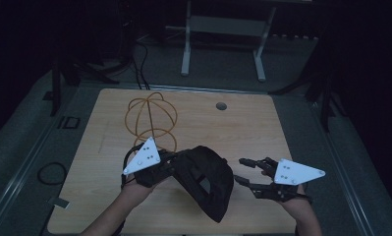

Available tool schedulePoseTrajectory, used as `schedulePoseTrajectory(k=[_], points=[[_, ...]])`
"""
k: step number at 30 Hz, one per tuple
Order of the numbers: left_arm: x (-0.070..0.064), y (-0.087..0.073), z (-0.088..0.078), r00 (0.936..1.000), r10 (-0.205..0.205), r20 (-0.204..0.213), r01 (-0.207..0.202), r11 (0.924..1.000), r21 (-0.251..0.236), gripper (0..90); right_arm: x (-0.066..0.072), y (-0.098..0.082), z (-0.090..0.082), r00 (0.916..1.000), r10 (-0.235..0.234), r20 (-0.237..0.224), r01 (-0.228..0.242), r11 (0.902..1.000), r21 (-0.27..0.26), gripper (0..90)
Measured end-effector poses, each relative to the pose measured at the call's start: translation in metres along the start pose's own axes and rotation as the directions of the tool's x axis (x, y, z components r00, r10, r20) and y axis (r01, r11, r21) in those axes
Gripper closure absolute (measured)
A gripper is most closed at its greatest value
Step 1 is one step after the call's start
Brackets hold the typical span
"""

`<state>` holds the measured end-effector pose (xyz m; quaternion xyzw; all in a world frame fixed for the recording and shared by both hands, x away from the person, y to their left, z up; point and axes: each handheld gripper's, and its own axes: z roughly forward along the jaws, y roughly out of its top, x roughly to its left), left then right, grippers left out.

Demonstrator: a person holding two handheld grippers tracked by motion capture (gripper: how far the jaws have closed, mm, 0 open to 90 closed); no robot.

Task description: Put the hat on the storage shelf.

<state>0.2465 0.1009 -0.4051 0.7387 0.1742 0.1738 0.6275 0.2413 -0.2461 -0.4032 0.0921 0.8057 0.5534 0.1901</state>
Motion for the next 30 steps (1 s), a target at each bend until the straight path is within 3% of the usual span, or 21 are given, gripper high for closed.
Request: schedulePoseTrajectory(k=[5, 13, 17, 23, 30], points=[[-0.003, 0.001, 0.003, 0.9984, -0.002, 0.056, 0.003, 1.0000, -0.009, 88.2, 0.003, 0.004, 0.012, 0.9989, -0.022, -0.042, 0.023, 0.9997, 0.008, 49.0], [-0.002, 0.005, 0.005, 0.9965, -0.012, 0.082, 0.014, 0.9996, -0.024, 88.2, 0.004, 0.008, 0.015, 0.9965, -0.041, -0.073, 0.040, 0.9990, -0.018, 57.3], [-0.002, 0.007, 0.007, 0.9965, -0.014, 0.083, 0.016, 0.9998, -0.016, 88.2, 0.005, 0.009, 0.015, 0.9959, -0.046, -0.077, 0.044, 0.9987, -0.027, 64.4], [-0.002, 0.005, 0.008, 0.9974, -0.019, 0.069, 0.019, 0.9998, -0.005, 88.2, 0.007, 0.009, 0.022, 0.9955, -0.041, -0.086, 0.042, 0.9991, 0.009, 86.4], [0.004, 0.001, 0.007, 0.9990, -0.028, 0.034, 0.028, 0.9996, 0.010, 87.7, 0.005, 0.010, 0.021, 0.9957, 0.019, -0.090, -0.021, 0.9995, -0.022, 88.2]])
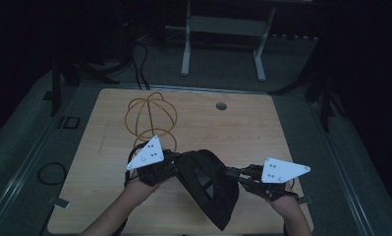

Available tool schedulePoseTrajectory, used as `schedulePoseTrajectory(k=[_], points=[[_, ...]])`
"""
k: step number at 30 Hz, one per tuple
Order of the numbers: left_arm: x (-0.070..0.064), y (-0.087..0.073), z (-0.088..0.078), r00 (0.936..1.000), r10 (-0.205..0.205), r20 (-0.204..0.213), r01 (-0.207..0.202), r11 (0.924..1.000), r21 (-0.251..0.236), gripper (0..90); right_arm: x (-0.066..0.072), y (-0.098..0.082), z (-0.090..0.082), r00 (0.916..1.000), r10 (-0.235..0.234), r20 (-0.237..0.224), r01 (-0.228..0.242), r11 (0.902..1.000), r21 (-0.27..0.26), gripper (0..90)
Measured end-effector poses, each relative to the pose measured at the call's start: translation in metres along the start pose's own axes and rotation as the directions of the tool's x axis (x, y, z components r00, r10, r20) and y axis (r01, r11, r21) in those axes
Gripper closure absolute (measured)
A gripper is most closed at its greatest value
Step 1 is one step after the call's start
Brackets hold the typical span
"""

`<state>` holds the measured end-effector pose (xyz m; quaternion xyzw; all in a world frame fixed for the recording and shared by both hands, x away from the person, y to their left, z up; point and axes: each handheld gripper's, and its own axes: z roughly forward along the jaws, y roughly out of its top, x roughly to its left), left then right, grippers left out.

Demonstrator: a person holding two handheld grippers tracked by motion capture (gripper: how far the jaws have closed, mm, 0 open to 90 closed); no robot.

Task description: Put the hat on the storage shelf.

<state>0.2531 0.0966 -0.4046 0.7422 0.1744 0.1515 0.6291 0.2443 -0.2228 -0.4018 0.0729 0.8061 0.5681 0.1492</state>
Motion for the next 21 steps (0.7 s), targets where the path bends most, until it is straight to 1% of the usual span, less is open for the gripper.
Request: schedulePoseTrajectory(k=[3, 4, 5, 6, 7, 8, 9, 10, 11, 13, 14, 15, 17, 19, 20, 21], points=[[0.000, 0.001, 0.000, 0.9999, -0.004, -0.014, 0.003, 1.0000, -0.005, 87.3, -0.001, 0.002, -0.003, 0.9998, 0.020, -0.005, -0.021, 0.9994, -0.028, 88.3], [0.000, 0.001, -0.001, 0.9999, -0.003, -0.013, 0.003, 1.0000, -0.006, 86.9, -0.002, 0.003, -0.004, 0.9995, 0.029, -0.008, -0.029, 0.9987, -0.042, 88.4], [0.000, 0.002, -0.001, 0.9998, -0.003, -0.019, 0.003, 1.0000, -0.006, 85.3, -0.002, 0.004, -0.004, 0.9994, 0.034, -0.008, -0.034, 0.9984, -0.046, 88.4], [0.000, 0.002, -0.001, 0.9995, -0.005, -0.031, 0.005, 1.0000, -0.003, 79.9, -0.003, 0.004, -0.005, 0.9993, 0.038, -0.005, -0.038, 0.9979, -0.051, 88.4], [0.001, 0.003, -0.002, 0.9994, -0.002, -0.036, 0.002, 1.0000, 0.001, 76.6, -0.003, 0.005, -0.007, 0.9991, 0.042, -0.005, -0.042, 0.9971, -0.063, 88.4], [0.000, 0.003, -0.003, 0.9986, 0.007, -0.053, -0.007, 0.9999, 0.009, 72.0, -0.004, 0.006, -0.008, 0.9991, 0.043, -0.003, -0.043, 0.9970, -0.065, 88.4], [0.000, 0.002, -0.003, 0.9972, 0.019, -0.072, -0.018, 0.9997, 0.015, 63.5, -0.004, 0.007, -0.009, 0.9992, 0.037, 0.010, -0.037, 0.9973, -0.064, 88.4], [0.000, 0.002, -0.005, 0.9963, 0.024, -0.083, -0.022, 0.9996, 0.019, 59.0, -0.004, 0.008, -0.011, 0.9990, 0.044, 0.012, -0.043, 0.9965, -0.071, 88.4], [0.000, 0.001, -0.006, 0.9951, 0.026, -0.096, -0.024, 0.9996, 0.017, 58.8, -0.005, 0.009, -0.012, 0.9987, 0.049, 0.015, -0.048, 0.9959, -0.077, 88.4], [0.000, 0.001, -0.009, 0.9914, 0.024, -0.129, -0.022, 0.9996, 0.018, 49.4, -0.007, 0.010, -0.015, 0.9973, 0.053, 0.049, -0.049, 0.9956, -0.080, 88.4], [0.001, 0.000, -0.011, 0.9902, 0.026, -0.137, -0.024, 0.9995, 0.018, 49.2, -0.009, 0.010, -0.017, 0.9965, 0.061, 0.057, -0.056, 0.9946, -0.087, 88.4], [0.001, 0.000, -0.013, 0.9895, 0.032, -0.141, -0.029, 0.9993, 0.022, 49.1, -0.010, 0.010, -0.018, 0.9945, 0.071, 0.077, -0.064, 0.9935, -0.094, 88.4], [0.000, -0.002, -0.016, 0.9859, 0.041, -0.162, -0.037, 0.9989, 0.030, 45.7, -0.014, 0.010, -0.021, 0.9909, 0.086, 0.103, -0.075, 0.9912, -0.109, 88.4], [0.000, -0.005, -0.019, 0.9847, 0.042, -0.169, -0.036, 0.9987, 0.035, 44.1, -0.018, 0.010, -0.023, 0.9829, 0.114, 0.145, -0.097, 0.9879, -0.121, 88.3], [0.000, -0.007, -0.021, 0.9826, 0.043, -0.181, -0.036, 0.9985, 0.042, 42.2, -0.020, 0.010, -0.024, 0.9800, 0.120, 0.159, -0.100, 0.9866, -0.129, 88.4], [0.001, -0.009, -0.023, 0.9825, 0.039, -0.182, -0.031, 0.9984, 0.048, 40.6, -0.022, 0.010, -0.025, 0.9744, 0.136, 0.179, -0.112, 0.9843, -0.136, 88.3]])
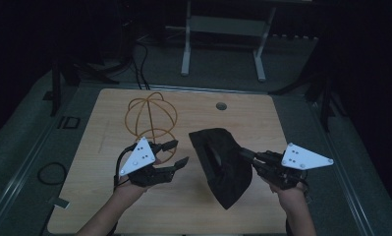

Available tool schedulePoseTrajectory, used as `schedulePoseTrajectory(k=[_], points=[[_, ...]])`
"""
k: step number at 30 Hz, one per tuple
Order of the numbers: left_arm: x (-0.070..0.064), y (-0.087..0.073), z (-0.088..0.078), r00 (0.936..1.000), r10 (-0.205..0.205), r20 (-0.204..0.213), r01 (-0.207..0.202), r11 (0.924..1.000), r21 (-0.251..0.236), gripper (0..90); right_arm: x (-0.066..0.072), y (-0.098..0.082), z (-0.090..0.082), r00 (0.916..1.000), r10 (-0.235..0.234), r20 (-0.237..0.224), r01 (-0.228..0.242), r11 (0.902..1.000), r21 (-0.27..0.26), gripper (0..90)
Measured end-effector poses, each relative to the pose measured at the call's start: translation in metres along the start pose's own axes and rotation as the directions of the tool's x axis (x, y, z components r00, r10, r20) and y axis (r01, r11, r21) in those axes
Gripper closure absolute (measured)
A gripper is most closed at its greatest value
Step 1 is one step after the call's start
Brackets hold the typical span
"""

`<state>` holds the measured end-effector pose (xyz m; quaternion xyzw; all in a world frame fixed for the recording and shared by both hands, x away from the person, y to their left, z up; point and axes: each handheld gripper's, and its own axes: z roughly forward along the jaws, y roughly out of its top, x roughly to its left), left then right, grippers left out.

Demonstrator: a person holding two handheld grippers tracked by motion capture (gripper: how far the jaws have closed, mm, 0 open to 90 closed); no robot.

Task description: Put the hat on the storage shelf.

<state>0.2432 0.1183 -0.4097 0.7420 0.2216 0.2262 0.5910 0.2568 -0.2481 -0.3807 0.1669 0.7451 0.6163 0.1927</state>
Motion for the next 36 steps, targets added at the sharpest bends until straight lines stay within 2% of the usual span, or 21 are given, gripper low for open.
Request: schedulePoseTrajectory(k=[4, 6, 7, 11, 15, 17, 20, 24, 31, 36], points=[[0.004, -0.011, -0.007, 0.9984, -0.032, -0.046, 0.033, 0.9992, 0.023, 28.5, -0.009, 0.003, -0.001, 0.9978, 0.021, 0.063, -0.021, 0.9997, -0.011, 88.3], [0.006, -0.018, -0.011, 0.9976, -0.037, -0.059, 0.039, 0.9987, 0.033, 20.3, -0.013, 0.006, -0.001, 0.9951, 0.024, 0.096, -0.022, 0.9996, -0.015, 88.3], [0.007, -0.021, -0.014, 0.9962, -0.037, -0.079, 0.040, 0.9984, 0.041, 16.9, -0.015, 0.008, -0.001, 0.9942, 0.025, 0.104, -0.024, 0.9996, -0.017, 88.3], [0.011, -0.034, -0.025, 0.9903, -0.052, -0.129, 0.058, 0.9971, 0.049, 13.8, -0.024, 0.016, 0.001, 0.9886, 0.035, 0.147, -0.031, 0.9990, -0.031, 88.3], [0.014, -0.047, -0.032, 0.9857, -0.056, -0.159, 0.068, 0.9956, 0.065, 6.9, -0.031, 0.024, 0.006, 0.9842, 0.045, 0.171, -0.039, 0.9985, -0.039, 88.3], [0.014, -0.055, -0.033, 0.9821, -0.054, -0.181, 0.071, 0.9935, 0.089, 2.0, -0.033, 0.028, 0.011, 0.9826, 0.040, 0.181, -0.034, 0.9988, -0.035, 88.3], [0.016, -0.067, -0.038, 0.9775, -0.060, -0.202, 0.086, 0.9888, 0.122, 1.9, -0.036, 0.035, 0.019, 0.9802, 0.042, 0.193, -0.036, 0.9987, -0.035, 88.3], [0.018, -0.086, -0.045, 0.9722, -0.075, -0.222, 0.107, 0.9848, 0.137, 1.9, -0.040, 0.044, 0.033, 0.9791, 0.043, 0.199, -0.036, 0.9986, -0.039, 88.3], [0.021, -0.114, -0.062, 0.9555, -0.125, -0.267, 0.159, 0.9808, 0.112, 2.0, -0.041, 0.063, 0.060, 0.9825, 0.034, 0.183, -0.027, 0.9989, -0.038, 88.3], [0.022, -0.129, -0.071, 0.9399, -0.127, -0.317, 0.168, 0.9801, 0.106, 2.0, -0.041, 0.075, 0.085, 0.9832, 0.026, 0.181, -0.022, 0.9995, -0.024, 88.3]])
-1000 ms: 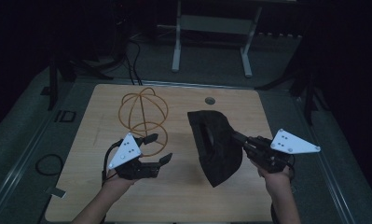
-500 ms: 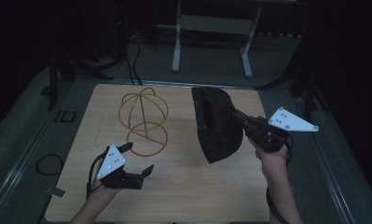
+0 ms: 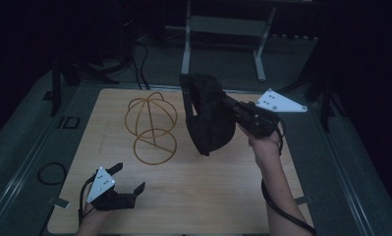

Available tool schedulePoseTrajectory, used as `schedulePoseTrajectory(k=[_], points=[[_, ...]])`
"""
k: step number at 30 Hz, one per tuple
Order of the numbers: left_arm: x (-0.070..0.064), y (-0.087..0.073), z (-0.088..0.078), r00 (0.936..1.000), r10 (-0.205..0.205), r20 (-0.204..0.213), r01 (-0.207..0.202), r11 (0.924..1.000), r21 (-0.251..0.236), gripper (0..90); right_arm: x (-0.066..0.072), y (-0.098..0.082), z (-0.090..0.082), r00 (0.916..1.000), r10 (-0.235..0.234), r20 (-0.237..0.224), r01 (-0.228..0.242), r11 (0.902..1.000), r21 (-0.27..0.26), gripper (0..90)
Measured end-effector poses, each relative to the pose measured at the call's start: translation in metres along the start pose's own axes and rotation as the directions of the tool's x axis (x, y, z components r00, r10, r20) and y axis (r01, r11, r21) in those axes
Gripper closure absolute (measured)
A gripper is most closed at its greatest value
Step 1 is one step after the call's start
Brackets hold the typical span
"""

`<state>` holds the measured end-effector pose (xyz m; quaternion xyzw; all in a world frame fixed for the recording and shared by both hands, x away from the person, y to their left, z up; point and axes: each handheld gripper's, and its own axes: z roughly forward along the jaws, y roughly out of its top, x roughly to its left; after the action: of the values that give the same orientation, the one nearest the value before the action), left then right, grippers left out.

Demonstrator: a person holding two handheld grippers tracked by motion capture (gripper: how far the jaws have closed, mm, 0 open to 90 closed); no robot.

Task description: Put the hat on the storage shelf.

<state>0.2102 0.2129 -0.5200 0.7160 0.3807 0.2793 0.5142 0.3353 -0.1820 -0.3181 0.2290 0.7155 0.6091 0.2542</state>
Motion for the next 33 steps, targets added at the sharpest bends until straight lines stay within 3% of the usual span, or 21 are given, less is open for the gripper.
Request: schedulePoseTrajectory(k=[8, 15, 24, 33], points=[[0.009, -0.021, -0.003, 0.9984, -0.054, -0.017, 0.054, 0.9984, 0.012, 2.0, 0.015, 0.010, 0.042, 0.9988, -0.005, -0.050, 0.006, 0.9996, 0.028, 88.3], [0.012, -0.025, -0.008, 0.9966, -0.056, -0.060, 0.055, 0.9984, -0.013, 2.1, 0.029, 0.007, 0.077, 0.9951, 0.001, -0.099, 0.006, 0.9971, 0.075, 88.3], [0.015, -0.031, -0.008, 0.9964, -0.070, -0.048, 0.070, 0.9975, 0.002, 2.1, 0.046, 0.003, 0.114, 0.9892, 0.005, -0.147, 0.014, 0.9919, 0.126, 88.2], [0.016, -0.031, -0.009, 0.9965, -0.070, -0.046, 0.070, 0.9975, -0.004, 2.1, 0.056, 0.000, 0.147, 0.9877, 0.021, -0.155, 0.005, 0.9859, 0.167, 88.2]])
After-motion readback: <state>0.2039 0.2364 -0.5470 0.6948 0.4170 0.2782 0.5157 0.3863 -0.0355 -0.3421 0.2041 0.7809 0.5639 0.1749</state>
